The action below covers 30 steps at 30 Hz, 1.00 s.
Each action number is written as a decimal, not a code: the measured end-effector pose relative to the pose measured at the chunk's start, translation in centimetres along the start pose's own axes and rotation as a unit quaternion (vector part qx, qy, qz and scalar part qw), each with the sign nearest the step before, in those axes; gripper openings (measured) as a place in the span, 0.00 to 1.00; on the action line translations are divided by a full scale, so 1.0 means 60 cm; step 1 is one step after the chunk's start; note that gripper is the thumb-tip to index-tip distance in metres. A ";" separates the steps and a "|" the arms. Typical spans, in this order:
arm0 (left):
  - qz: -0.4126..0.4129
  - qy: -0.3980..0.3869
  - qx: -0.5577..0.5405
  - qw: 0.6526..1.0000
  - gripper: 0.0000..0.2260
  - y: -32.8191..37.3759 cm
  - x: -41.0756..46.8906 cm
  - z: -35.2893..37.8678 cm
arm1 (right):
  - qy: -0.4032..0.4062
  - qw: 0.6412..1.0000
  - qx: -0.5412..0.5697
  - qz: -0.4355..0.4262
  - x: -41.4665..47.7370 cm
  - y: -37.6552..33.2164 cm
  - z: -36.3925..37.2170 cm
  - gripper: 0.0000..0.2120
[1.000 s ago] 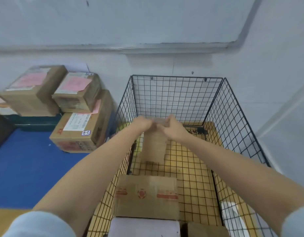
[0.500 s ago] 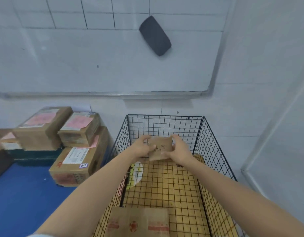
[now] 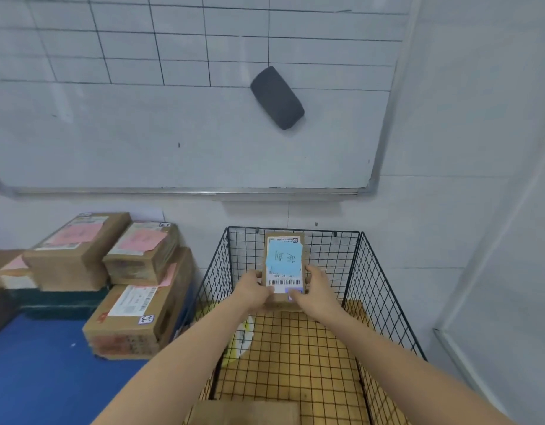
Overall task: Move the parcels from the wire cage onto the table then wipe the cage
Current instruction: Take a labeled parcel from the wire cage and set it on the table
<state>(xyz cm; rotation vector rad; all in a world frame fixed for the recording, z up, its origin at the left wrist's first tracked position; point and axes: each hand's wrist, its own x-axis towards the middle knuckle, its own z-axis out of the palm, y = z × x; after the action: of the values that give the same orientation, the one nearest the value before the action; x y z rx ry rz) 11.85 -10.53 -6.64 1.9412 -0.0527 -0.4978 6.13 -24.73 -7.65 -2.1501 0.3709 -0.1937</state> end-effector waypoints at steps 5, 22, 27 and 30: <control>0.006 0.003 -0.018 1.000 0.22 0.000 0.004 0.001 | -0.016 1.000 0.014 0.020 0.005 0.003 -0.003 0.26; 0.030 -0.035 0.039 0.998 0.26 0.000 0.024 -0.054 | 0.078 0.994 0.062 -0.037 0.035 -0.020 -0.046 0.34; 0.030 0.056 0.083 0.995 0.30 0.014 0.025 -0.067 | 0.054 0.998 0.013 0.011 0.047 -0.008 -0.047 0.19; 0.001 0.108 0.045 0.993 0.25 0.026 0.026 -0.067 | 0.051 0.998 0.027 0.027 0.048 0.007 -0.041 0.18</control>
<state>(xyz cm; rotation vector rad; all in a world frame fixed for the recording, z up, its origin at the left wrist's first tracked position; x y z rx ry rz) 15.02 -8.12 -4.42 2.0737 0.0622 -0.2843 8.08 -27.79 -6.59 -2.0800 0.4773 -0.2802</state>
